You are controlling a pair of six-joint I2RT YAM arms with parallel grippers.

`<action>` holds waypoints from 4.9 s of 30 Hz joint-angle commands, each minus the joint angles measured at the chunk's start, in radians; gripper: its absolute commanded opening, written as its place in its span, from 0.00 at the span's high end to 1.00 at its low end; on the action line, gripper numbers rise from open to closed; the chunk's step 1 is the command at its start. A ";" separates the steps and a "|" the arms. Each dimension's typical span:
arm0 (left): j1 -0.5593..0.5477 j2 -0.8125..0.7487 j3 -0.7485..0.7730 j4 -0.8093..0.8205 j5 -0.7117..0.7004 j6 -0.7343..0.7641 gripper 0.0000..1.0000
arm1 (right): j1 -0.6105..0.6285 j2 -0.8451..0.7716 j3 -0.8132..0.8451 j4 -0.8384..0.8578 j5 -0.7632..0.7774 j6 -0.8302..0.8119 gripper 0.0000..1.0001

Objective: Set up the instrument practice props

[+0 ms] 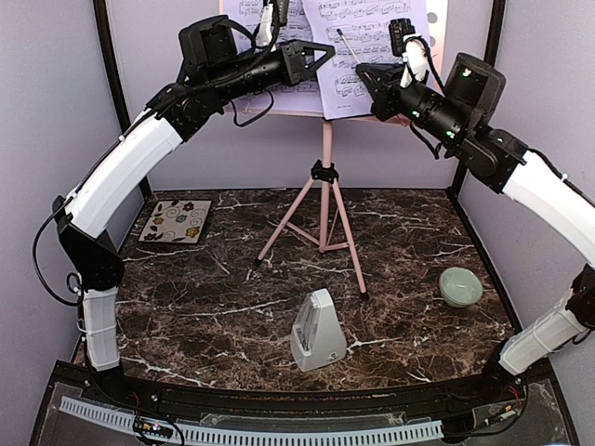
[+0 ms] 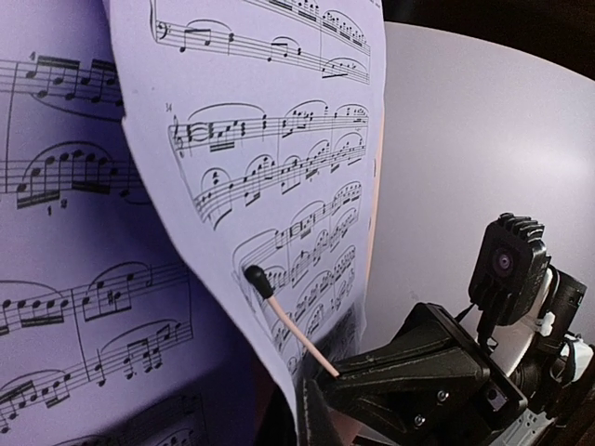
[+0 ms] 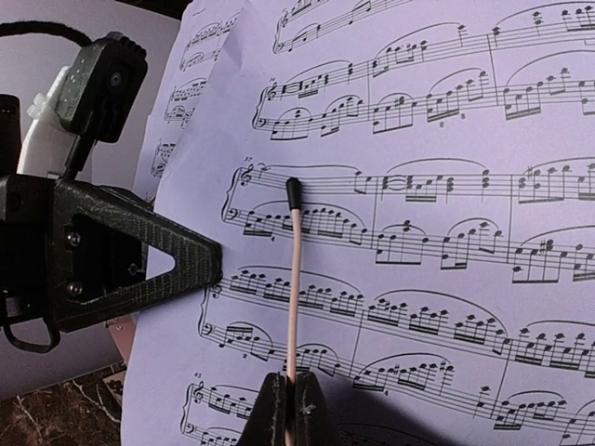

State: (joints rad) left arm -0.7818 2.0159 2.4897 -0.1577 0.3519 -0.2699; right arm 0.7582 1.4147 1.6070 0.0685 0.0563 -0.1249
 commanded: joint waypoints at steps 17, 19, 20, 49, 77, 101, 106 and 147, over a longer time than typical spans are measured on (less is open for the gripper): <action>0.003 -0.011 0.066 -0.050 -0.001 0.212 1.00 | 0.014 -0.048 -0.027 0.026 -0.044 0.037 0.97; 0.002 -0.011 0.066 -0.046 -0.022 0.209 0.96 | 0.014 -0.051 -0.030 0.025 -0.042 0.039 0.90; 0.003 -0.011 0.067 -0.045 -0.029 0.209 0.93 | 0.015 -0.053 -0.031 0.024 -0.041 0.038 0.88; 0.003 -0.108 -0.051 -0.073 -0.095 0.178 0.69 | -0.095 -0.259 -0.015 -0.292 0.179 0.181 0.64; 0.002 -0.105 -0.077 -0.017 -0.070 0.175 0.76 | -0.149 -0.182 0.027 -0.193 0.075 0.169 0.70; 0.002 -0.088 -0.072 0.007 -0.070 0.191 0.81 | -0.156 -0.136 0.034 -0.187 0.088 0.189 0.79; 0.003 -0.084 -0.069 0.015 -0.074 0.195 0.82 | -0.156 -0.153 0.016 -0.178 0.103 0.160 0.93; 0.002 -0.179 -0.186 -0.006 -0.131 0.189 0.74 | -0.176 -0.185 -0.038 -0.138 0.073 0.165 0.75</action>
State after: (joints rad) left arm -0.7841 1.9106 2.3108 -0.1787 0.2451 -0.0849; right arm 0.5907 1.2228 1.5551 -0.1165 0.1417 0.0280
